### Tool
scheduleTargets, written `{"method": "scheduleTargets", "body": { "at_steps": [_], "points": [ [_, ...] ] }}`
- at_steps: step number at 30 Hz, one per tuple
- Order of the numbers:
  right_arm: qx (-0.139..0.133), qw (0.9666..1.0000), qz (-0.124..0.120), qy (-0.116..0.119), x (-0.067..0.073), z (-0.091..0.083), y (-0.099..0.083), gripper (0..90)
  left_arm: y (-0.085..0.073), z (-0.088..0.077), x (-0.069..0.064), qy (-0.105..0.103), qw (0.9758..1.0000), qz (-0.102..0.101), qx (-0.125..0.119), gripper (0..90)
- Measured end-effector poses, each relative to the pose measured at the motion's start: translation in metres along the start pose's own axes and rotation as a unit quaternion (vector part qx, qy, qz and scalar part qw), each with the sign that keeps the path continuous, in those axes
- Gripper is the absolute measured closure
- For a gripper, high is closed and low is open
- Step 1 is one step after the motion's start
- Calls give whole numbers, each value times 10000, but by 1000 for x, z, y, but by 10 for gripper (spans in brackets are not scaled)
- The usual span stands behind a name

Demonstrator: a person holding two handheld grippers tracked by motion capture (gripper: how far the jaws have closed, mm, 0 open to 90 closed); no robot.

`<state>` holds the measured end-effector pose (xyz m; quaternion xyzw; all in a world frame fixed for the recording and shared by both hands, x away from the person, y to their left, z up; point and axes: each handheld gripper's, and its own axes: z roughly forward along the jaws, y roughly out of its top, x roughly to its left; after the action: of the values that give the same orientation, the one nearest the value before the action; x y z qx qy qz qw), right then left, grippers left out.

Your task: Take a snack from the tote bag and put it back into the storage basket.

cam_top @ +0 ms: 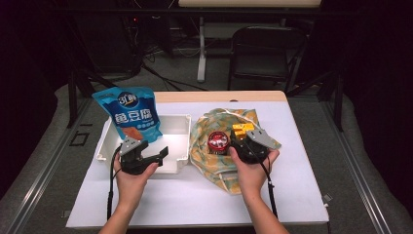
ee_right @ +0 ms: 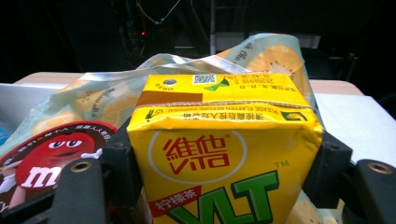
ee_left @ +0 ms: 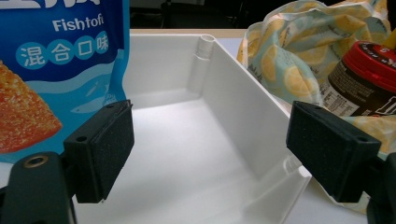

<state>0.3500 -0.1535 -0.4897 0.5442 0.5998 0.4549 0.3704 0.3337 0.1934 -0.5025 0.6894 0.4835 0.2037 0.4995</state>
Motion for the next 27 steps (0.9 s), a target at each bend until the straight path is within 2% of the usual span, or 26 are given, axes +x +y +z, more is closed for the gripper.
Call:
{"method": "scheduleTargets", "body": {
  "at_steps": [5, 11, 20, 27],
  "points": [
    [61, 9999, -81, 123, -3, -1, 1, 293, 1, -1, -2, -30, 10000, 27, -41, 160],
    [-41, 9990, -32, 442, -11, -6, 6, 300, 1, -1, -7, -143, 9998, 82, -87, 161],
    [-164, 9968, -163, 767, -16, -28, 31, 300, 1, 1, -23, -449, 9985, 271, -138, 163],
    [-222, 9942, -151, 1041, -16, -46, 38, 301, 0, 1, -40, -755, 9961, 416, -183, 176]
  ]
}}
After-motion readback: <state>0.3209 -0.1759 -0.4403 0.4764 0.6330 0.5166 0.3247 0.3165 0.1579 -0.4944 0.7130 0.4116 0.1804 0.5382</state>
